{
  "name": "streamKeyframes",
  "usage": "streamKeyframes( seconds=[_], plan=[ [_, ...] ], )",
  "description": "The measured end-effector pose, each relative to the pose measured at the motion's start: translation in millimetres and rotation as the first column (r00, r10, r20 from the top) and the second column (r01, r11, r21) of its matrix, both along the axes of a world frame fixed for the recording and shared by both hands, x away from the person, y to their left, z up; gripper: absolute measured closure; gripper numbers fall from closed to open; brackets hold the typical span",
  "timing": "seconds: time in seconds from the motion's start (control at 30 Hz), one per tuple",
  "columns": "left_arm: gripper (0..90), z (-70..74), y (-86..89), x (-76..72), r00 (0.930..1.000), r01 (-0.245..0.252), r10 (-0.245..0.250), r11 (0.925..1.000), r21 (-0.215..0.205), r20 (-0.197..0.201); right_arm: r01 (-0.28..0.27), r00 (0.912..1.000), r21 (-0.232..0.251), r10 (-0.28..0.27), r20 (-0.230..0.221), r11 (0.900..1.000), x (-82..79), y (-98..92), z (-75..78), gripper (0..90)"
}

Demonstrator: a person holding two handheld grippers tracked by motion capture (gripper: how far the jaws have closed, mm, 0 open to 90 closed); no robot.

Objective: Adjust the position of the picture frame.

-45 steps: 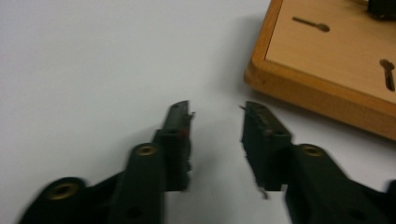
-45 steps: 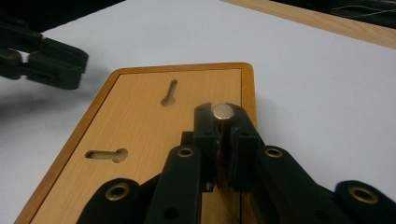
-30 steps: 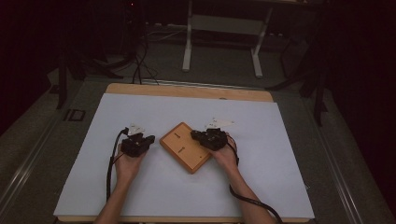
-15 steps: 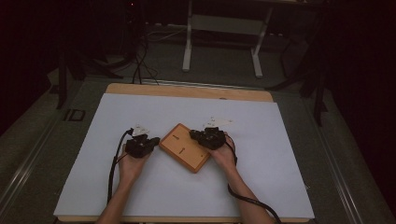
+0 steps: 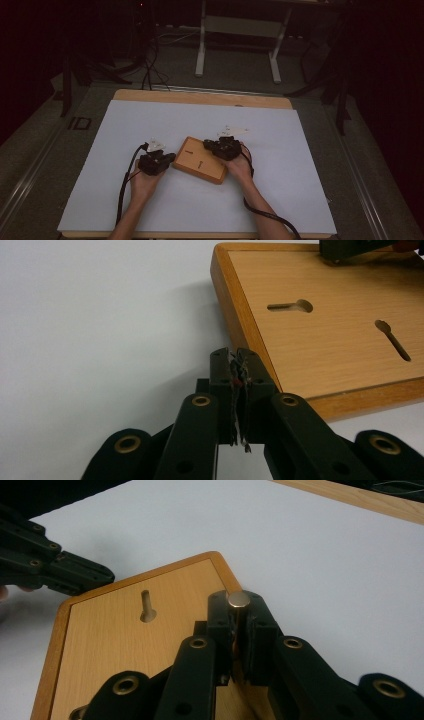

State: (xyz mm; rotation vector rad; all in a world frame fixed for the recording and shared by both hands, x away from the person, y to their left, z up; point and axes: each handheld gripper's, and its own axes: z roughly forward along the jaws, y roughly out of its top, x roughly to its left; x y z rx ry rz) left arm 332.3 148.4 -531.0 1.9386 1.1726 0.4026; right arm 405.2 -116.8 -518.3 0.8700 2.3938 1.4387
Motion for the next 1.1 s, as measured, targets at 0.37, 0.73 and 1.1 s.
streamKeyframes(
  seconds=[0.37,0.73,1.1],
  plan=[
    [87.5,1.4,-4.8,-14.2,0.9999,0.008,-0.008,0.9995,0.031,-0.012,-0.018,0.9998,-0.018,0.017,-0.012,1.0,1.6,-2.6,-2.1,84.5],
    [88.4,3.1,-5.7,-24.5,0.9999,0.005,-0.005,0.9997,0.023,-0.012,-0.043,0.9988,-0.023,0.043,-0.023,0.999,2.0,-1.7,-0.8,84.5],
    [88.3,2.6,-10.1,-31.9,0.999,0.035,-0.035,0.9992,0.019,-0.028,-0.037,0.9991,-0.051,0.036,-0.021,0.998,4.1,-2.2,-1.6,84.4]
  ],
)
